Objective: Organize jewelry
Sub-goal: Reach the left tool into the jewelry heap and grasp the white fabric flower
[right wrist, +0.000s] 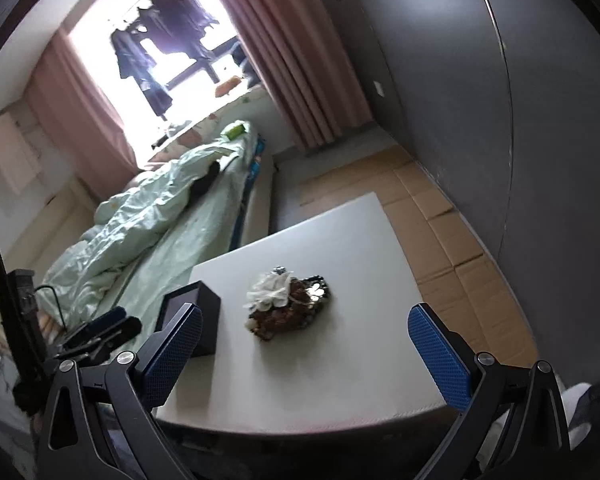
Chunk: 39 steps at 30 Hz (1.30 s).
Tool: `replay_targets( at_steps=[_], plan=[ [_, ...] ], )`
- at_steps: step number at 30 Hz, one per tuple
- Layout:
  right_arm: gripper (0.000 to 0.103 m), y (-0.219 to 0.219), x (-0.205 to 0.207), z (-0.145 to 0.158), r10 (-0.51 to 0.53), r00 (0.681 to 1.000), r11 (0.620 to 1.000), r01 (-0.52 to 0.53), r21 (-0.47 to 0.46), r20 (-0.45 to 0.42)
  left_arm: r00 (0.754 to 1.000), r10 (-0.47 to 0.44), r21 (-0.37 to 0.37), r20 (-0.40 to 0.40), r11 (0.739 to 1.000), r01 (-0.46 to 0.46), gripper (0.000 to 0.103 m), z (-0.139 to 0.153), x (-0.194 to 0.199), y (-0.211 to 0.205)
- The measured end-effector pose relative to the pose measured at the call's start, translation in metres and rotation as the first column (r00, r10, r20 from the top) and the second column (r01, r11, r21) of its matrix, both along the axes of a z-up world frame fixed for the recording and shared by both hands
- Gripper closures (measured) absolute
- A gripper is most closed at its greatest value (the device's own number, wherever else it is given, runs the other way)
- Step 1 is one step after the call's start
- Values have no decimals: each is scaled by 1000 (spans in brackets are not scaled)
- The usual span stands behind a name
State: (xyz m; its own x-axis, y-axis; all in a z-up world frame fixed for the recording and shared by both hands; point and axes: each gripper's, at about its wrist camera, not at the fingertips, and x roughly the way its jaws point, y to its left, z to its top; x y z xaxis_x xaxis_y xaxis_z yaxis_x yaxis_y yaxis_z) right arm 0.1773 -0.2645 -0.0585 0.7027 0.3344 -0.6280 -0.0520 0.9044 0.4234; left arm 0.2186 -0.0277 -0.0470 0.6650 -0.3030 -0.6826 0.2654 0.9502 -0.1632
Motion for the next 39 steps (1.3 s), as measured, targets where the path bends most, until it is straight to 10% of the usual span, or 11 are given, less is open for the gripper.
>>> replay_targets(
  at_steps=[20, 27, 39],
  plan=[
    [16, -2, 82, -73, -20, 976, 991, 48, 121, -216, 955, -68, -49, -290, 997, 56, 41, -88, 119, -31],
    [31, 10, 105, -99, 3, 953, 979, 59, 197, -304, 931, -77, -113, -358, 993, 39, 97, -113, 135, -27],
    [47, 49, 131, -103, 72, 940, 988, -23, 150, -332, 977, -64, -239, -203, 971, 14, 103, -66, 124, 6]
  ],
)
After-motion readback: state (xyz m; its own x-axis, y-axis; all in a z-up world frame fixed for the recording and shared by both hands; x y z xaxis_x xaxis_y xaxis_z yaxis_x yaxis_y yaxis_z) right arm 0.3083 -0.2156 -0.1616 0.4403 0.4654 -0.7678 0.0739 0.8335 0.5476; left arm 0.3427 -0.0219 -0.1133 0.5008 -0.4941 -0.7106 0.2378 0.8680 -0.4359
